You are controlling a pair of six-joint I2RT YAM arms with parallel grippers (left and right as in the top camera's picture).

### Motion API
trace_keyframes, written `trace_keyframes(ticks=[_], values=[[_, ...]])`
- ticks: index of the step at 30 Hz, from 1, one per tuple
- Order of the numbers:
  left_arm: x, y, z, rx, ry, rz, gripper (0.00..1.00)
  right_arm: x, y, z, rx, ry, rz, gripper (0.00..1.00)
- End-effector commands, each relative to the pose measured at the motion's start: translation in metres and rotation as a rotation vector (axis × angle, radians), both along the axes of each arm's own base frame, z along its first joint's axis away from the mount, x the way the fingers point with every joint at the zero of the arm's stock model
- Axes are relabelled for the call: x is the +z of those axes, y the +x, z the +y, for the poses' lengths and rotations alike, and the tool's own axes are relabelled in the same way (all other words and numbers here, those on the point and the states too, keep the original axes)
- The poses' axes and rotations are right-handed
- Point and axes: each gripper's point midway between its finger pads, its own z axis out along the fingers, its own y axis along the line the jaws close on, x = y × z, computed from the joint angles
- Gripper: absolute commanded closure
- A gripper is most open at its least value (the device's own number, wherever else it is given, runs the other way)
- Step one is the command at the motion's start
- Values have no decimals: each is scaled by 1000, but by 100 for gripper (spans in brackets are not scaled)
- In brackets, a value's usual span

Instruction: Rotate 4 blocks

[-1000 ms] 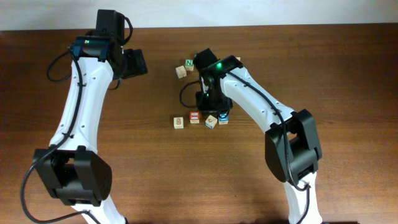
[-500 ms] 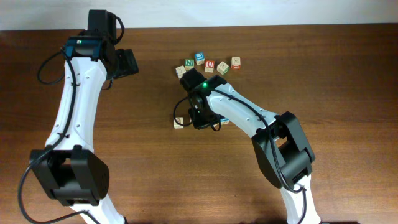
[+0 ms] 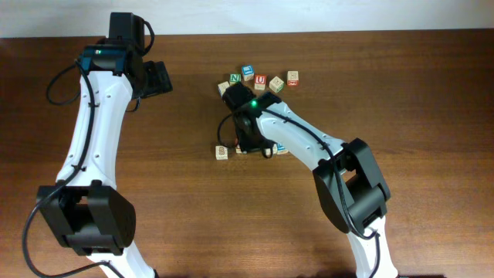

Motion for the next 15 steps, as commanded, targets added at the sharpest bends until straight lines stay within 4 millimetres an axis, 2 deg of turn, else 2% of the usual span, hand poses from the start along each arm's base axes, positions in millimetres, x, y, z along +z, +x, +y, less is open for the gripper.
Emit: trace_keyframes(ticks=[1,2,5,7,9,15], values=[[3,3,4,18,10,-13,1,32,22,33,4,149,-59,77],[4,5,10,32,9,-21,1,34,26,50,4,233,-63,77],[3,3,15,42,10,-17,1,34,30,72,-62,294,-98,85],[3,2,15,42,10,-13,1,27,29,81,-103,309,-95,86],[3,2,15,42,10,-9,1,11,24,84,-128,297,-68,87],[2,0,15,41,10,-1,1,-3,19,77,-136,253,-43,87]])
